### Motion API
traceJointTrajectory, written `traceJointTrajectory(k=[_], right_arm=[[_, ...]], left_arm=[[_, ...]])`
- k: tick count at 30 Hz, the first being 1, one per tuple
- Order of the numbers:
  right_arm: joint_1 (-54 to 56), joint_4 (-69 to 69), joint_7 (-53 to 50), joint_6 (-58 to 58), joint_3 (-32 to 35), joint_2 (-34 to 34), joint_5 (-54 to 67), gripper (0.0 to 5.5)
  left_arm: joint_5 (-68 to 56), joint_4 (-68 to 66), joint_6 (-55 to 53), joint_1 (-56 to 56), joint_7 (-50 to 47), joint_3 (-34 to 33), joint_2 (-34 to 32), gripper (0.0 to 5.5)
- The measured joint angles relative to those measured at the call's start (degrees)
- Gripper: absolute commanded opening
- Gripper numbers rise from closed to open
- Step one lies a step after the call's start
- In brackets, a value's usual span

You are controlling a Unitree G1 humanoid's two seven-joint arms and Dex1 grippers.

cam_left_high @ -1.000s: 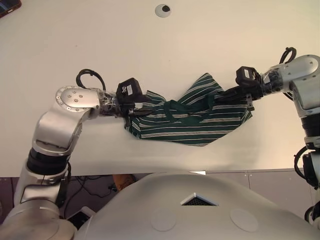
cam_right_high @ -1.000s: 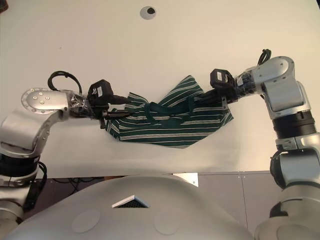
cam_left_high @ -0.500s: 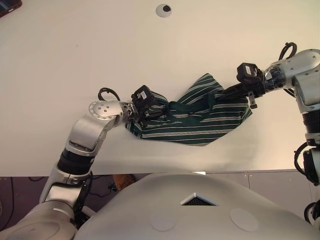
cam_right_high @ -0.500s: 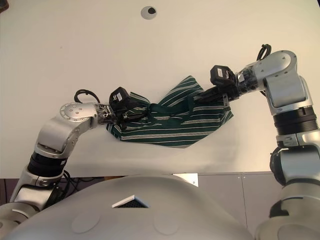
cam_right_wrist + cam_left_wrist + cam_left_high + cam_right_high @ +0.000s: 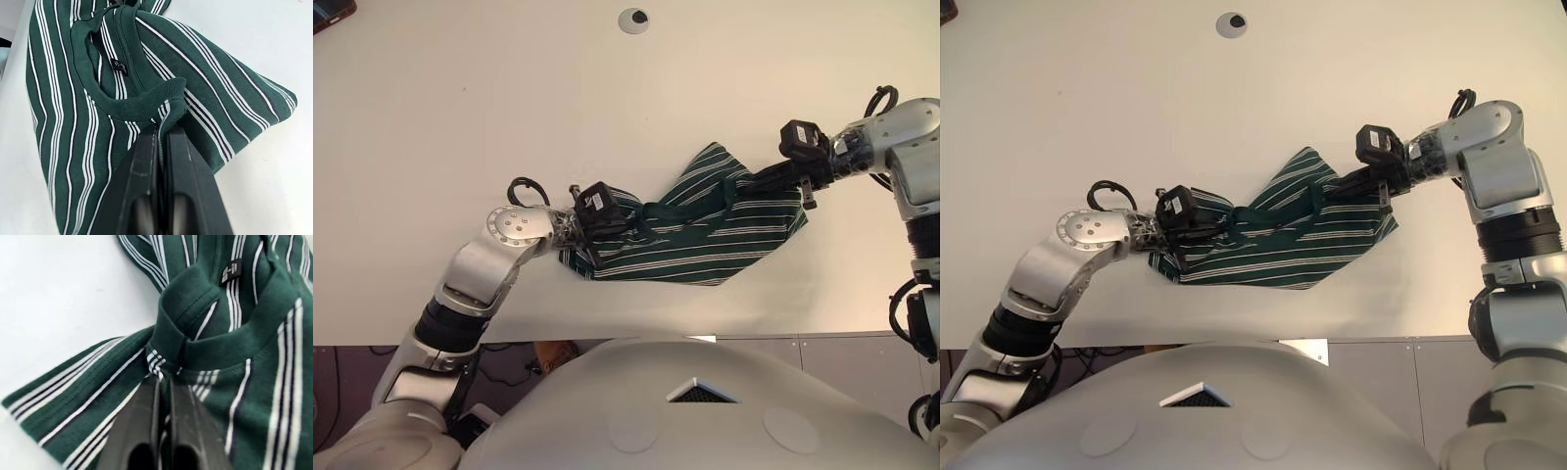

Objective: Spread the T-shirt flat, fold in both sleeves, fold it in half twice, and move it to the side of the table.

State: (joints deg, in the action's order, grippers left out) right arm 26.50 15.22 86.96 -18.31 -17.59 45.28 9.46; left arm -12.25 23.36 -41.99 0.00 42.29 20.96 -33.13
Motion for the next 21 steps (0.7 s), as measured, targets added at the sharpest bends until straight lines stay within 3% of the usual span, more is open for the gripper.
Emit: traceJointTrajectory(k=[2, 6, 10, 17, 21], right_arm=[[1.59, 1.79, -1.66, -1.52, 2.46, -1.31, 1.05, 0.00], [6.12, 6.44, -8.77, -4.41, 8.21, -6.49, 4.60, 0.00], [13.22, 12.11, -15.69, -4.80, 12.53, -11.22, 6.40, 0.00], [27.03, 30.57, -29.43, 5.42, 15.36, -20.95, 4.51, 0.00], [33.87, 43.55, -37.77, 10.91, 15.54, -25.25, 2.29, 0.86]], left_arm=[[0.54, 0.55, 2.34, 1.00, -0.70, -2.49, -0.62, 0.04], [-3.41, 2.58, 4.97, 0.03, -0.84, -14.04, -2.48, 0.04], [-6.49, -2.63, 6.89, -11.11, 1.30, -20.07, -3.24, 0.04], [1.16, -40.34, 23.68, -38.57, -0.34, -18.86, -0.54, 0.04], [5.91, -65.24, 34.20, -53.99, -1.93, -17.59, 1.94, 0.00]])
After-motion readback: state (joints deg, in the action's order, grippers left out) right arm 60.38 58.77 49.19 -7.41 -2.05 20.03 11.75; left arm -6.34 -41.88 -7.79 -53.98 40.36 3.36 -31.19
